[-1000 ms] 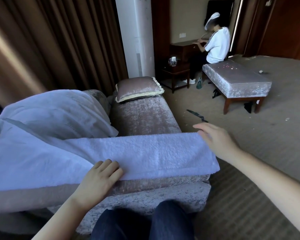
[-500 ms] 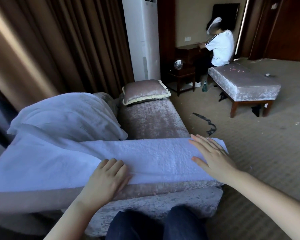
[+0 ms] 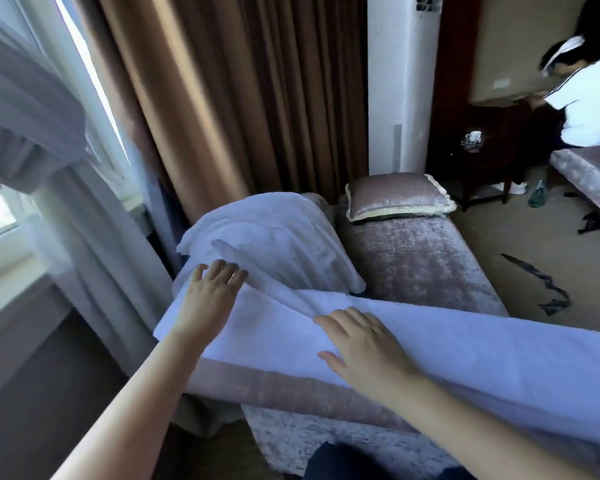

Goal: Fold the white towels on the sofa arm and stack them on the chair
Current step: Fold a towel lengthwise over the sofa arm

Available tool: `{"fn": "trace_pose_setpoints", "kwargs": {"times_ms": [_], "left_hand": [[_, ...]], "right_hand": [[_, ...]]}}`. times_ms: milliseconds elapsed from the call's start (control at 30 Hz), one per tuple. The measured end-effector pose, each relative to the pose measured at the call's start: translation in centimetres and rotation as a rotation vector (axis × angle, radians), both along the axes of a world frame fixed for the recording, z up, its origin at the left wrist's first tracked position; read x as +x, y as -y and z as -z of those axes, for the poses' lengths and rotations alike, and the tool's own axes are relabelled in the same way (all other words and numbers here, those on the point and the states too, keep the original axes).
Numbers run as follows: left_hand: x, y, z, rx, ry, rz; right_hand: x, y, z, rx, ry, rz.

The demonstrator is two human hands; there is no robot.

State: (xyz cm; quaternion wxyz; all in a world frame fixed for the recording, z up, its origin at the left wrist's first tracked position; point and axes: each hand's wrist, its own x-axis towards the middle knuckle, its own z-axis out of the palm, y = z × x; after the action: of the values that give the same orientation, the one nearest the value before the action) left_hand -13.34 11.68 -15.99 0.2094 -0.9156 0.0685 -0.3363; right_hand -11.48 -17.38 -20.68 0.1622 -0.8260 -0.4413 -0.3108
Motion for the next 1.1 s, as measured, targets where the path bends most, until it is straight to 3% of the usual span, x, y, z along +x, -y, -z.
{"fn": "trace_pose_setpoints", "kwargs": {"times_ms": [133,367,567,733,867,967,1033,1100], "left_hand": [[1.2,-1.5,-1.9,0.038,-0.031,-0.116],[-2.0,-2.3,-2.9,0.021,0.173,-0.112],[-7.9,-4.8,3.7,-0.031,-0.025,-0.117],[-9.3,-5.4,3.5,-0.117,-0.104,-0.029],[-9.7,-6.5,2.8,-0.271,-0.261,-0.081],[-8.8,-7.2,0.4,-0.464,-0.157,-0.119],[-6.9,-6.8,-0.7,-0.624,-0.05,-0.152],[-4.1,-6.4,-0.8,-0.769,-0.099,-0.241]], "right_hand": [[0.3,-2.5,0.1,0.022,0.05,0.064],[-0.4,-2.4,1.1,-0.081,0.03,0.018],[-0.8,-3.0,1.9,-0.19,0.022,-0.105],[-0.5,-2.2,1.0,-0.2,-0.024,-0.273],[-0.3,-1.6,0.1,-0.202,-0.106,-0.31],[0.7,-1.9,-1.3,-0.026,-0.13,-0.288],[2.1,-2.8,-2.4,0.097,-0.141,-0.174],[3.8,-3.9,-3.1,0.104,-0.183,0.009]]}}
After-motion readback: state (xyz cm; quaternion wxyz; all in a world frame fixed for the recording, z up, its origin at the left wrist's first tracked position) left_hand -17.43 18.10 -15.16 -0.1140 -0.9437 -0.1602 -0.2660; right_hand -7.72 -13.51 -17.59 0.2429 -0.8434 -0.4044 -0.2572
